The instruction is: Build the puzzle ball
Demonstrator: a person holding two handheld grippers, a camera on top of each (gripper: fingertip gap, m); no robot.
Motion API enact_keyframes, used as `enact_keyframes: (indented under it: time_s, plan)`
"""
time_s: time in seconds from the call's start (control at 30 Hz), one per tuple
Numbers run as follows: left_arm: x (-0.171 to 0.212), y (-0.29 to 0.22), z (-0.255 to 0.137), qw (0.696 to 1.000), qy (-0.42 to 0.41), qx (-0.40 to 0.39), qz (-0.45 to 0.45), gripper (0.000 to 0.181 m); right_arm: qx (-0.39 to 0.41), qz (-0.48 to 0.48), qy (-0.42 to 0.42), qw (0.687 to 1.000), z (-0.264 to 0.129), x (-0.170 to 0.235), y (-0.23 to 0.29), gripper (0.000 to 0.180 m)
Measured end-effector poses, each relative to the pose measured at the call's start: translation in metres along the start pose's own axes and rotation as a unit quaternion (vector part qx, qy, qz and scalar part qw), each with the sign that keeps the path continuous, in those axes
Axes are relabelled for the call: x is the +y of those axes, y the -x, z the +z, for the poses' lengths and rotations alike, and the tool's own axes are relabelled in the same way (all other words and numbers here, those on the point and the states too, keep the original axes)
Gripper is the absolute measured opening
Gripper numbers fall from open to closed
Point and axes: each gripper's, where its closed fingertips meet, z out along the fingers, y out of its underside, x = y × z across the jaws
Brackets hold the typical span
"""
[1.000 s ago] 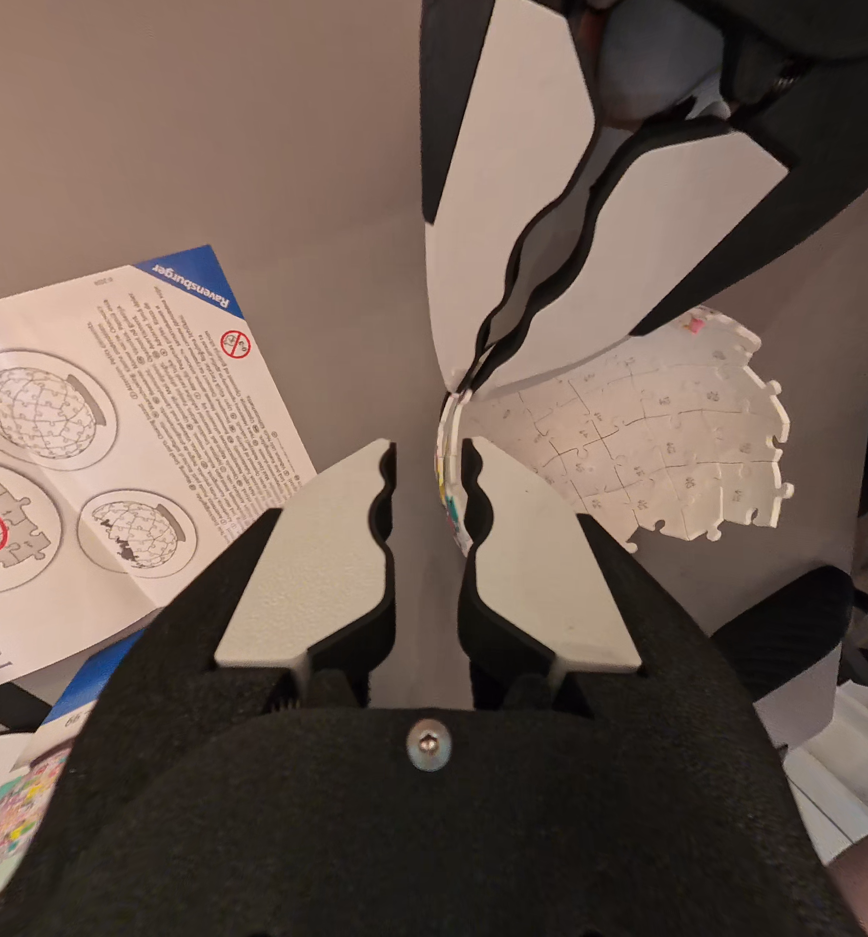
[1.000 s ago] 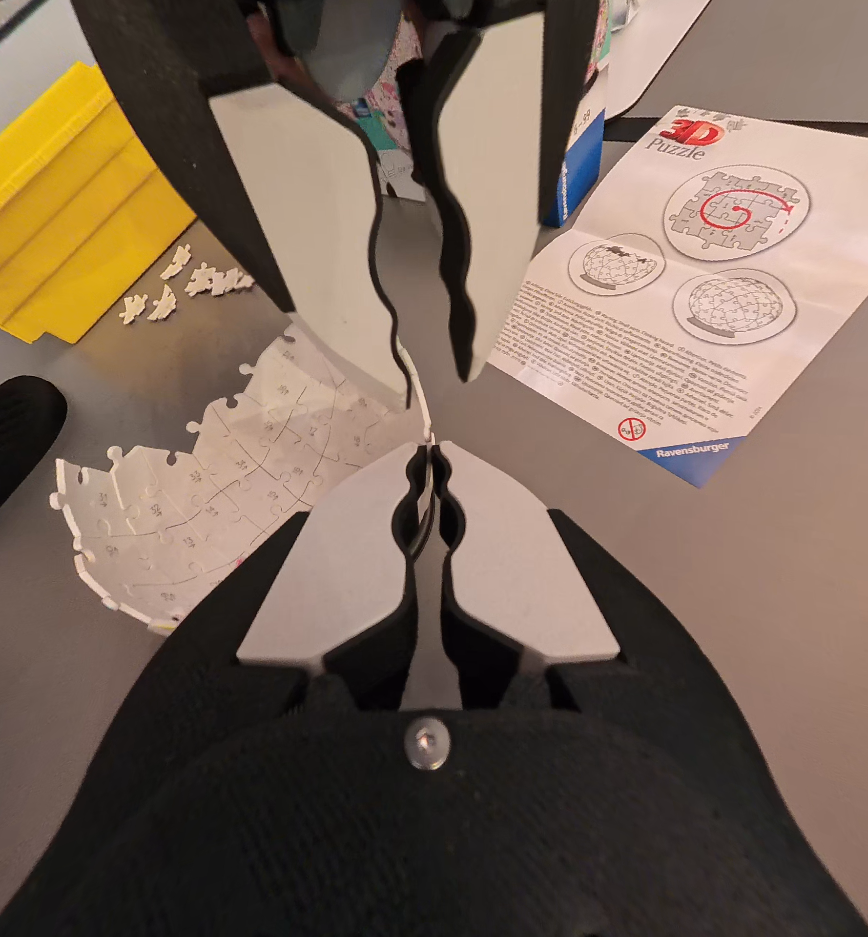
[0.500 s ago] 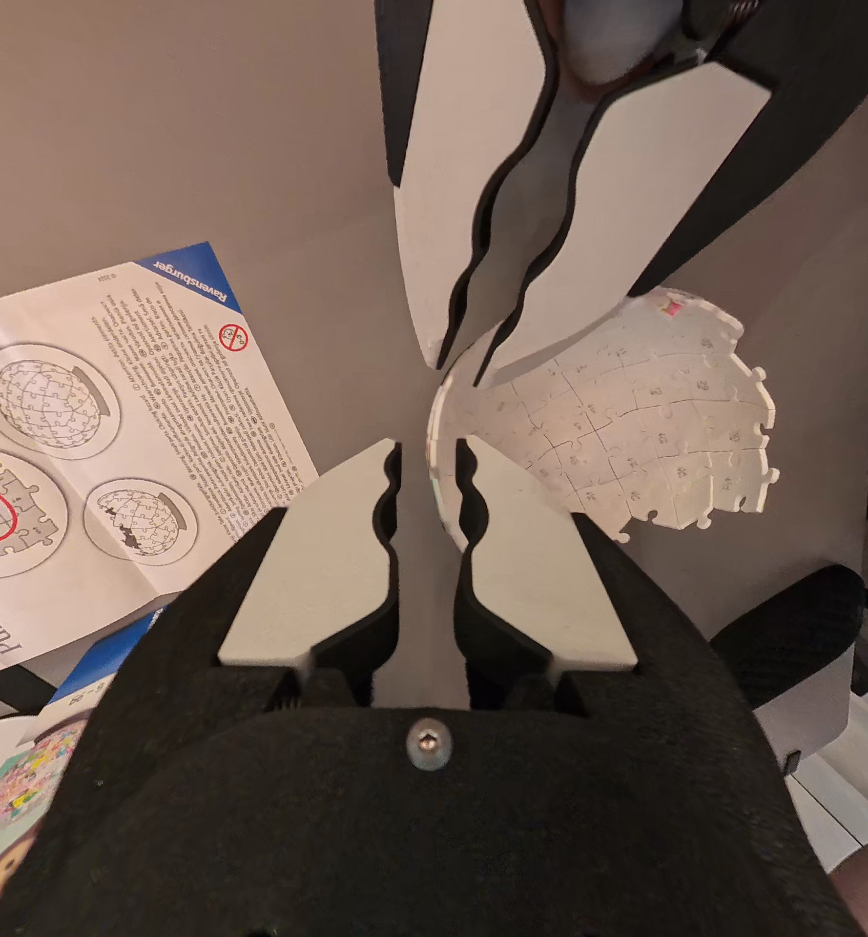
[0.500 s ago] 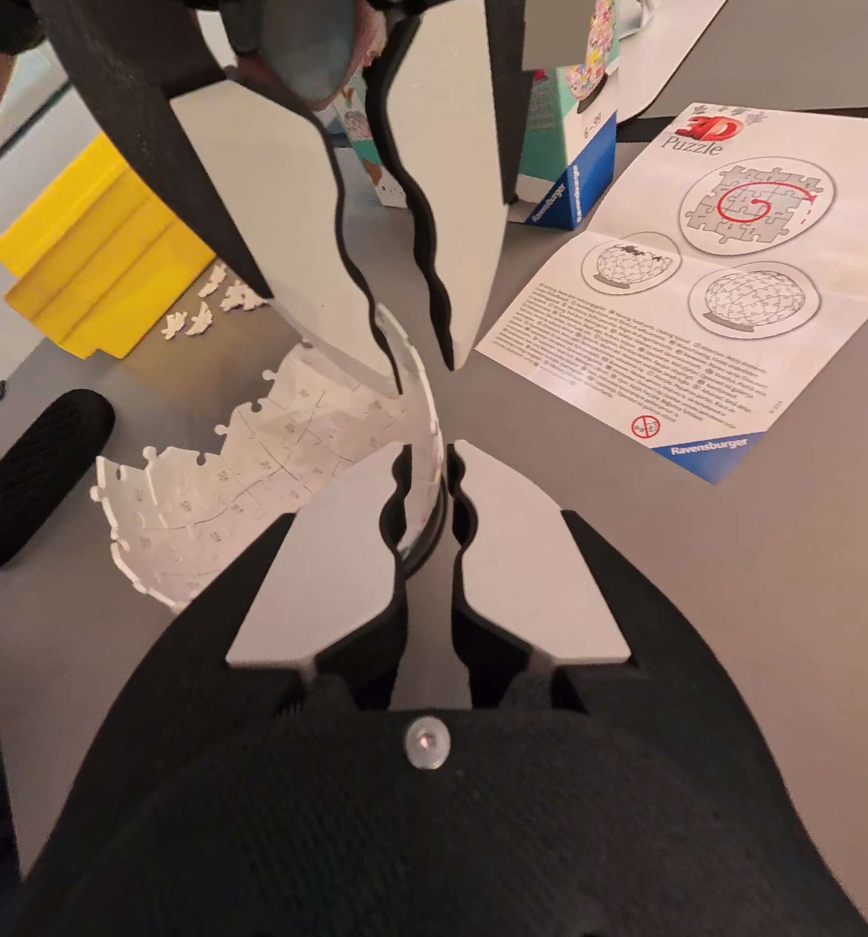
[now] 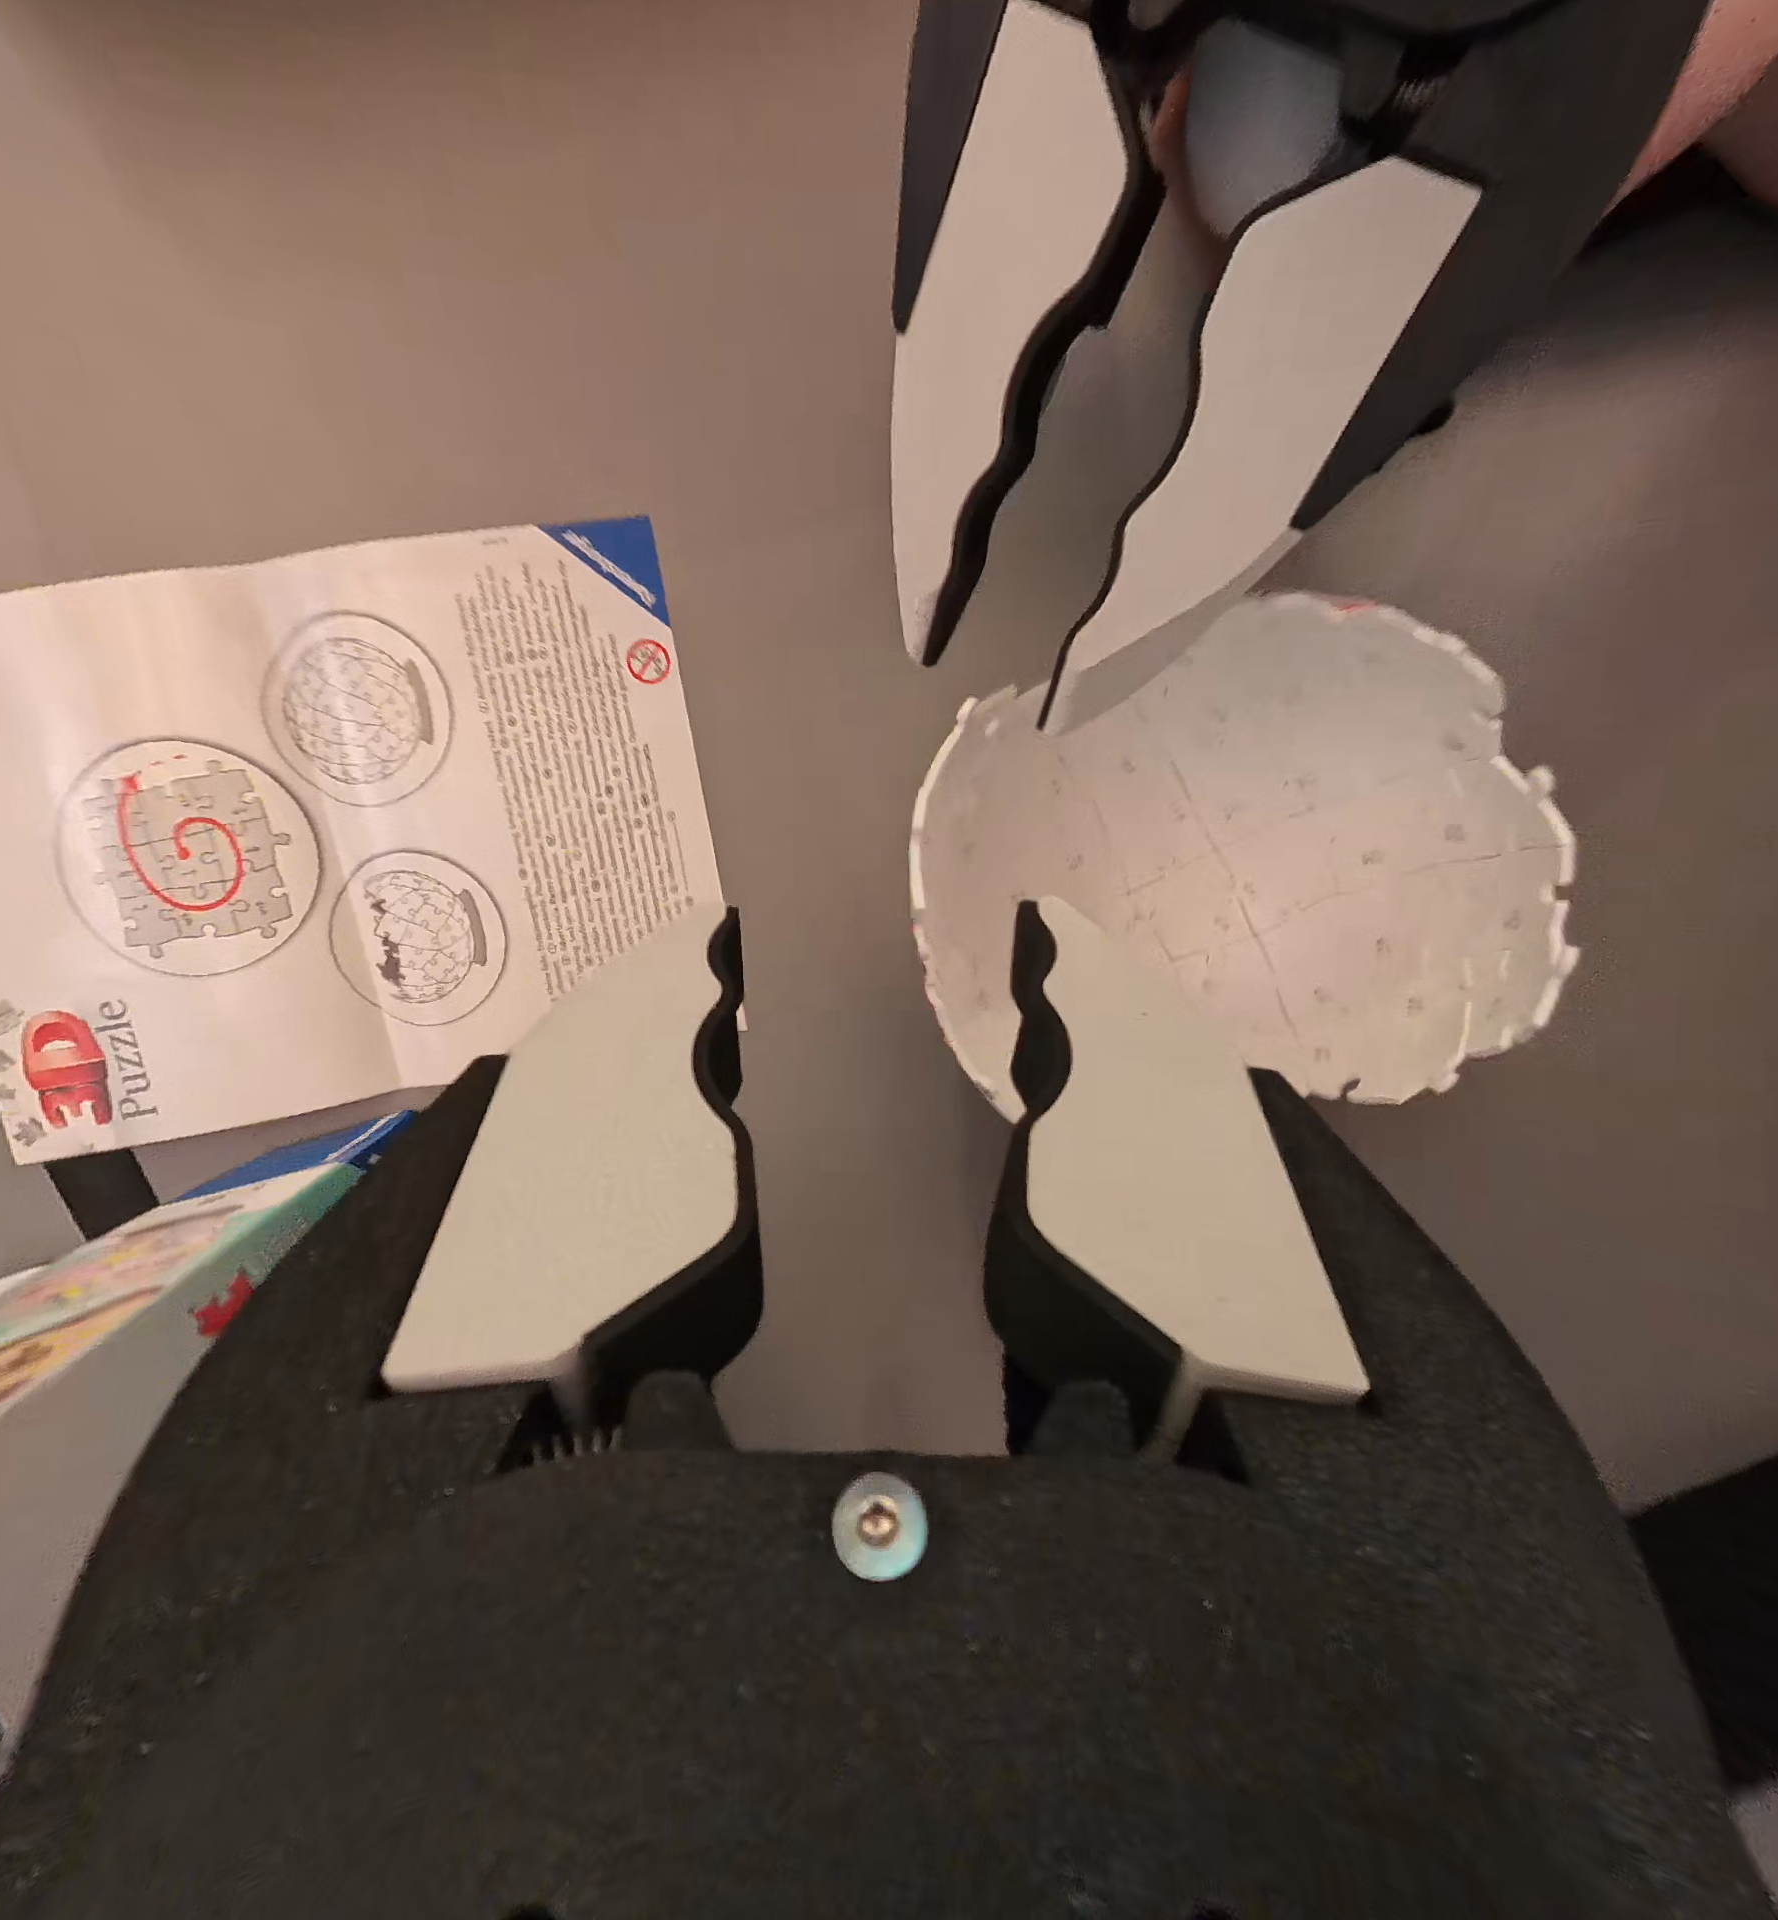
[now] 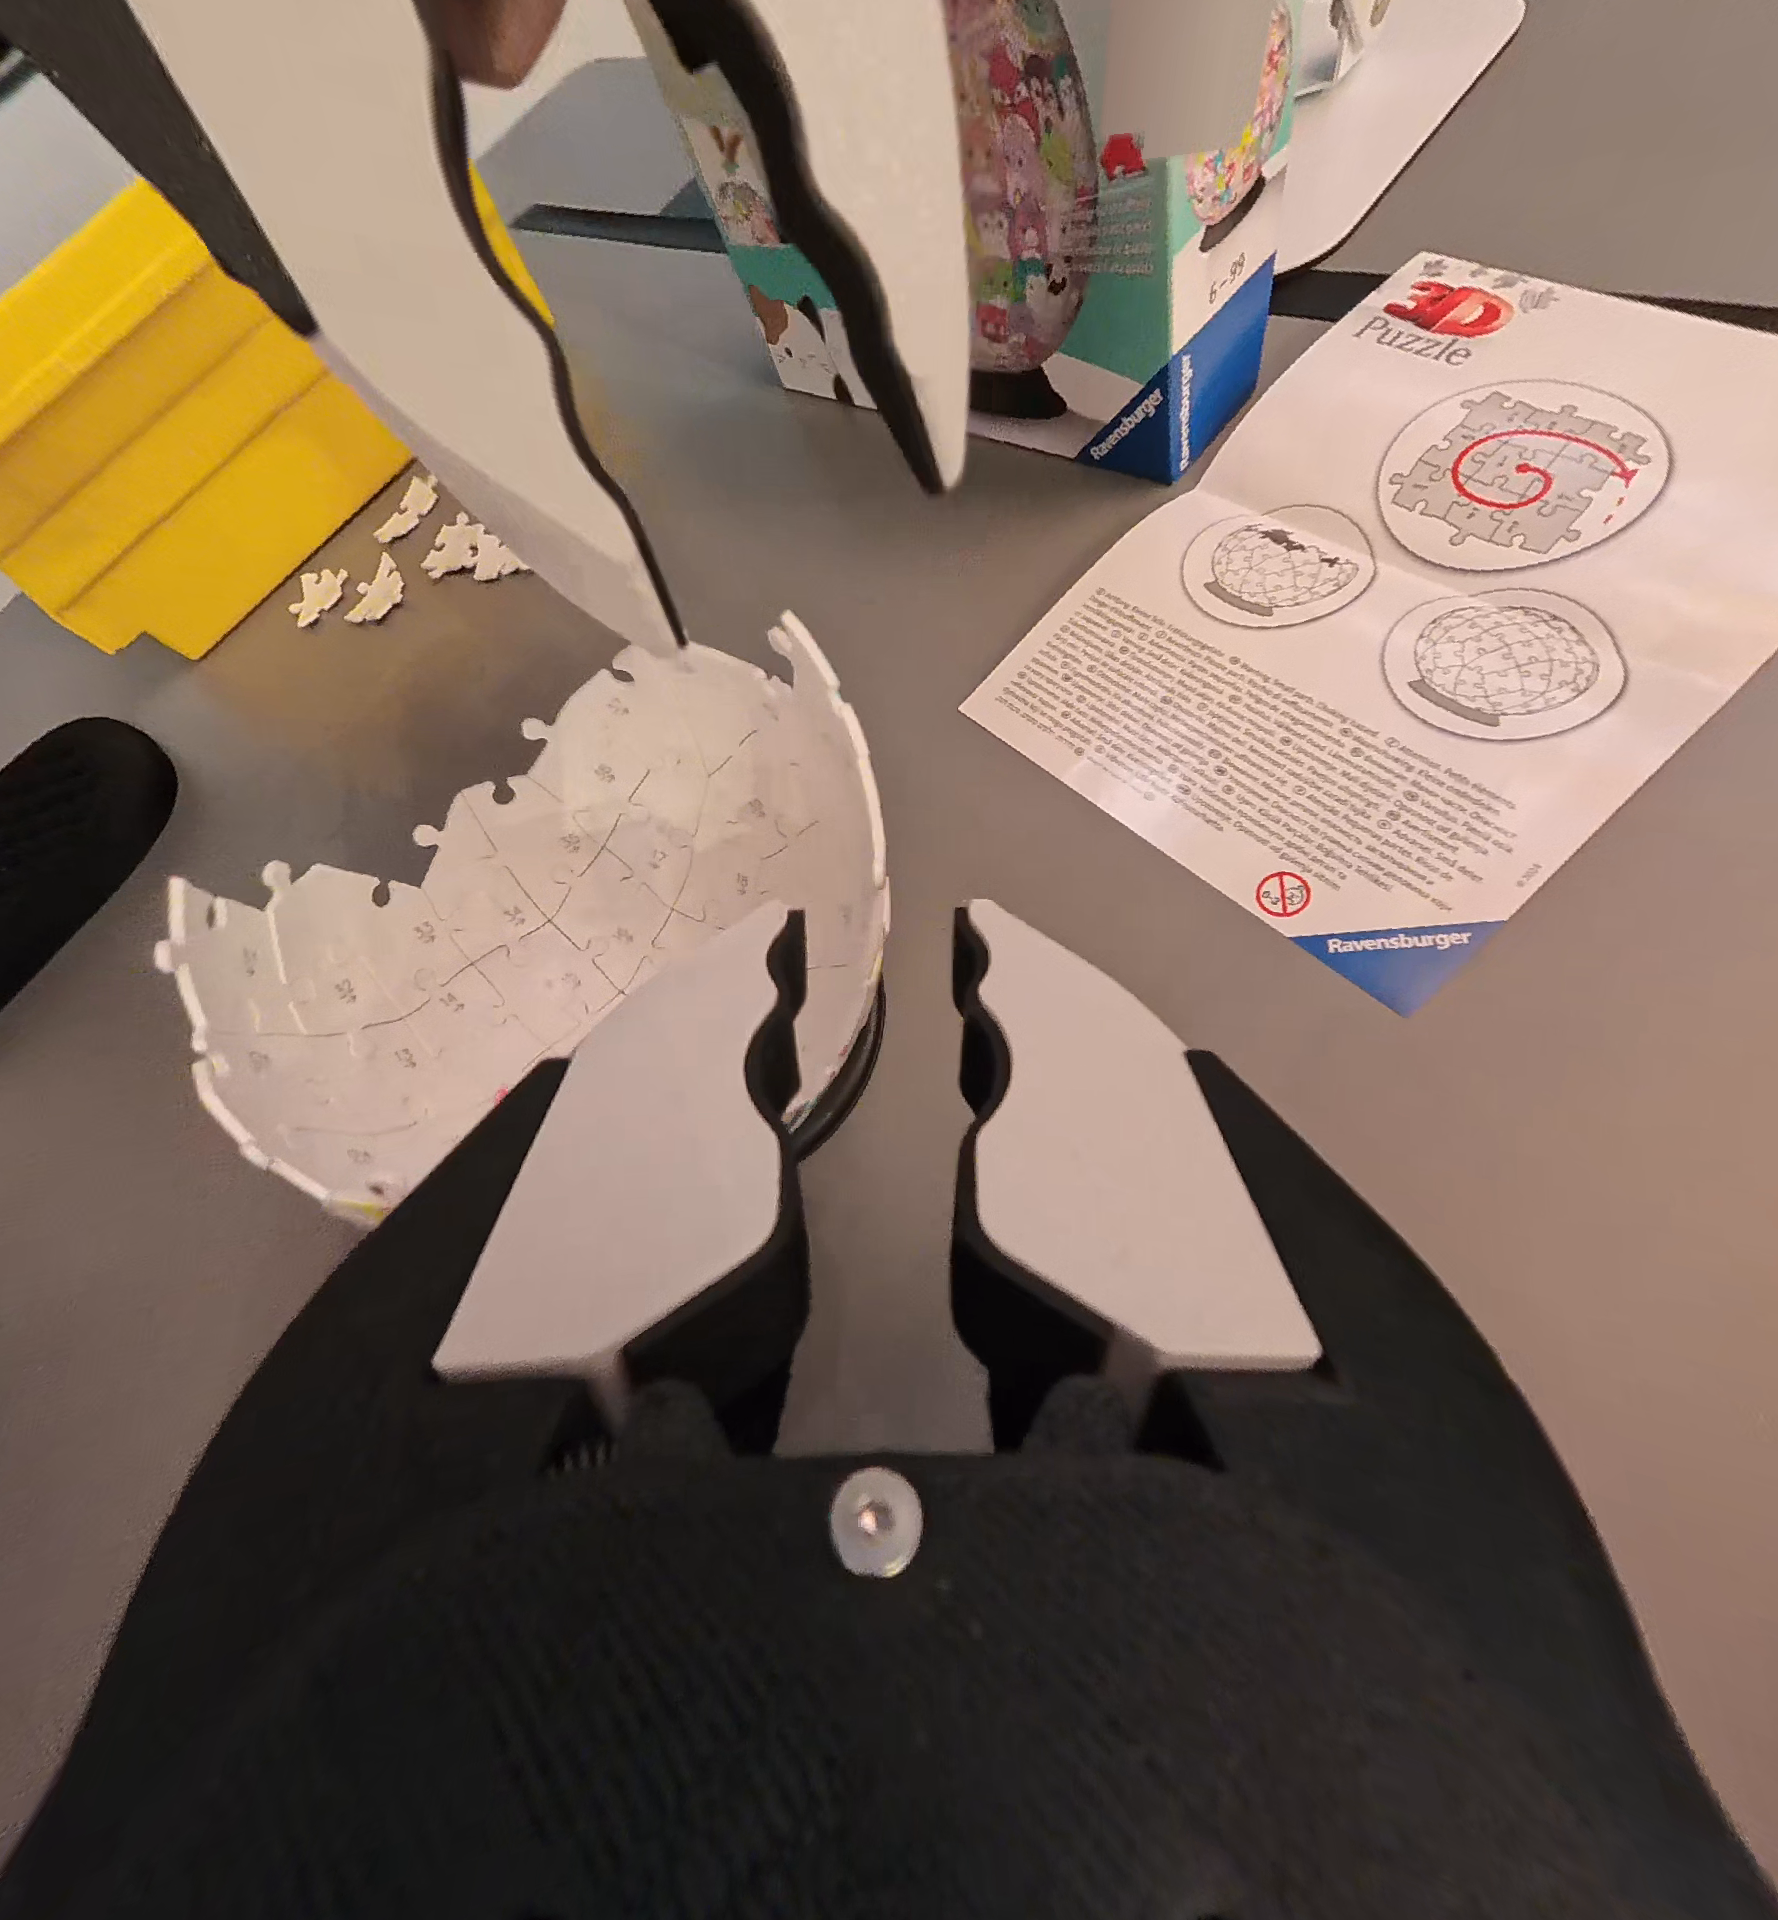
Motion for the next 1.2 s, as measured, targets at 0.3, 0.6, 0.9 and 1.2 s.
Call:
enact_keyframes:
  time_s: [0.3,0.6,0.9,1.2]
  plan:
    - [0.02,-0.028,-0.048,0.973,-0.187,-0.112,-0.075,0.049,0.032,-0.011,-0.011,0.999,-0.022,0.0,-0.013,0.025]
    - [0.068,-0.11,-0.029,0.933,-0.298,-0.106,-0.173,0.057,-0.001,0.011,0.013,1.0,-0.018,0.009,-0.007,0.015]
    - [0.08,-0.135,0.022,0.934,-0.294,-0.081,-0.189,0.063,-0.053,-0.096,0.06,0.992,-0.019,-0.02,0.006,0.016]
    - [0.066,-0.122,0.049,0.937,-0.283,-0.114,-0.171,0.074,-0.016,-0.182,0.191,0.965,0.005,-0.011,-0.006,0.016]
